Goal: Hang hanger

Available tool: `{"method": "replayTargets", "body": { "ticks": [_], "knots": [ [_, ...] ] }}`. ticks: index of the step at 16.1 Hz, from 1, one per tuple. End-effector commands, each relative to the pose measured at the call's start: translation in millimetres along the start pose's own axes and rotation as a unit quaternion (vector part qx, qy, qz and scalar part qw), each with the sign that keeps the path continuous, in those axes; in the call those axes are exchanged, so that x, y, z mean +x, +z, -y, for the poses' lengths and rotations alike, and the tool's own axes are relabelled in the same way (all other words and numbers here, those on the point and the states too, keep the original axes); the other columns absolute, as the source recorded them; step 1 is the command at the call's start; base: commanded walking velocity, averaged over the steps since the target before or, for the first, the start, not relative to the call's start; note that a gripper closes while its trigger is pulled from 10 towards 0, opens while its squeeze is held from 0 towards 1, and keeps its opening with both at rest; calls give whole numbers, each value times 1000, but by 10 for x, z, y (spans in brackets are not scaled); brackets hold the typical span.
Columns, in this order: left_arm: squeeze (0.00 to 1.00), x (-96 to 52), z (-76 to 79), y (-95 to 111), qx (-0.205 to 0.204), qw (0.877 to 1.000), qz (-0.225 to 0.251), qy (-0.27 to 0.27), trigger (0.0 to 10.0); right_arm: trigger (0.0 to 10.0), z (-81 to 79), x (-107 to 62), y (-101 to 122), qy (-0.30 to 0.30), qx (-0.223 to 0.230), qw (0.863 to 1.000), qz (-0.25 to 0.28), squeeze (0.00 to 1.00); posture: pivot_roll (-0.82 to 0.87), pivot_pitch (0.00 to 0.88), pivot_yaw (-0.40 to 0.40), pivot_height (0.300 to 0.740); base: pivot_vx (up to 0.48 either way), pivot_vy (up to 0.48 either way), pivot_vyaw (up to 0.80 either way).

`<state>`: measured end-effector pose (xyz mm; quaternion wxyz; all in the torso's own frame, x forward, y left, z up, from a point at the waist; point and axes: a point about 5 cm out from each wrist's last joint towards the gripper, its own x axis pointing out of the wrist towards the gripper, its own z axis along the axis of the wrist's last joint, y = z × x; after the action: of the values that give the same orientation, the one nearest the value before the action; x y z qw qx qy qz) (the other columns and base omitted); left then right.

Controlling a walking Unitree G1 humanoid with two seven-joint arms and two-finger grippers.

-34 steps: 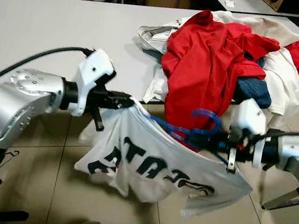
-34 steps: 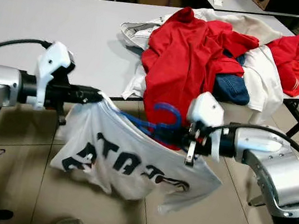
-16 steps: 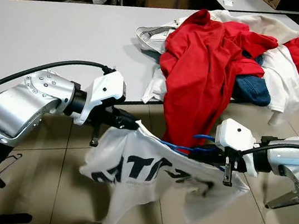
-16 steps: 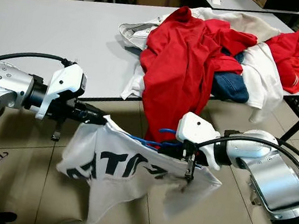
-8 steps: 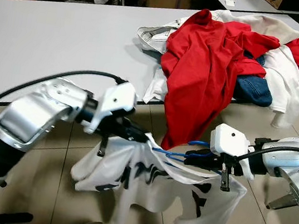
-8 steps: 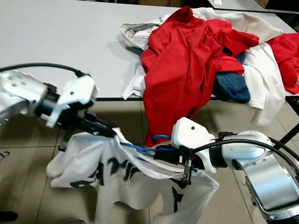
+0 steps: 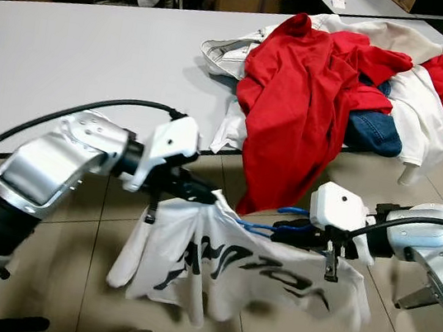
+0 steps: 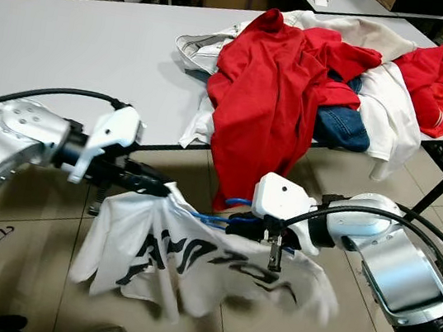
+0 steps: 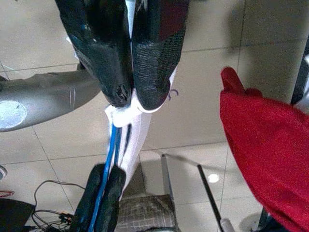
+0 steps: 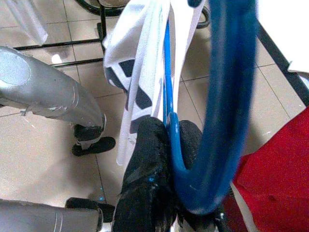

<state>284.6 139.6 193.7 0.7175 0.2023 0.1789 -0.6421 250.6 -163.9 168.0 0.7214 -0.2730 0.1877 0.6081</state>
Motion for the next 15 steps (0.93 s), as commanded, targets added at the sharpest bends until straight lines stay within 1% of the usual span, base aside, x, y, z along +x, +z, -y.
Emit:
{"method": "replayTargets", "body": {
  "ticks": [1,3,5,7,8,9,10,11,12,14,15],
  "knots": [
    [1000,-79,-48,37,8,1000,-1,15,10000,10000,39,-32,47,-9,-8,1000,11,0,-86,0,46,740,0,0,0],
    [1000,-94,-54,21,6,1000,-3,15,10000,10000,49,-35,53,-11,-7,1000,14,0,-85,0,46,740,0,0,0],
    [1000,-113,-36,65,-1,1000,9,6,10000,10000,60,-42,36,-15,-5,1000,13,0,-85,0,47,740,0,0,0],
    [1000,-130,-52,78,0,1000,12,13,10000,10000,82,-54,36,-26,-3,1000,16,0,-86,0,49,740,0,0,0],
    [1000,-164,-89,80,8,999,14,31,10000,10000,114,-81,42,-39,0,999,23,0,-86,0,49,740,0,0,0],
    [1000,-281,-212,99,20,995,32,93,10000,10000,201,-176,42,-74,5,997,33,0,-90,0,54,740,0,0,0],
    [1000,-313,-240,102,27,993,35,110,10000,10000,211,-202,46,-78,6,996,38,0,-90,0,54,740,0,0,0],
    [522,-389,-282,102,32,989,43,141,10000,10000,237,-274,69,-86,15,994,59,0,-90,0,54,740,0,0,0],
    [0,-468,-298,121,32,984,62,162,10000,10000,275,-362,94,-95,23,992,81,0,-90,0,54,740,0,0,0],
    [0,-540,-282,141,22,980,89,178,10000,10000,345,-488,116,-108,24,989,96,0,-78,0,44,740,0,0,0],
    [0,-543,-245,88,14,980,85,180,10000,10000,396,-559,132,-119,25,987,101,0,-78,0,44,740,0,0,0]
  ]
}}
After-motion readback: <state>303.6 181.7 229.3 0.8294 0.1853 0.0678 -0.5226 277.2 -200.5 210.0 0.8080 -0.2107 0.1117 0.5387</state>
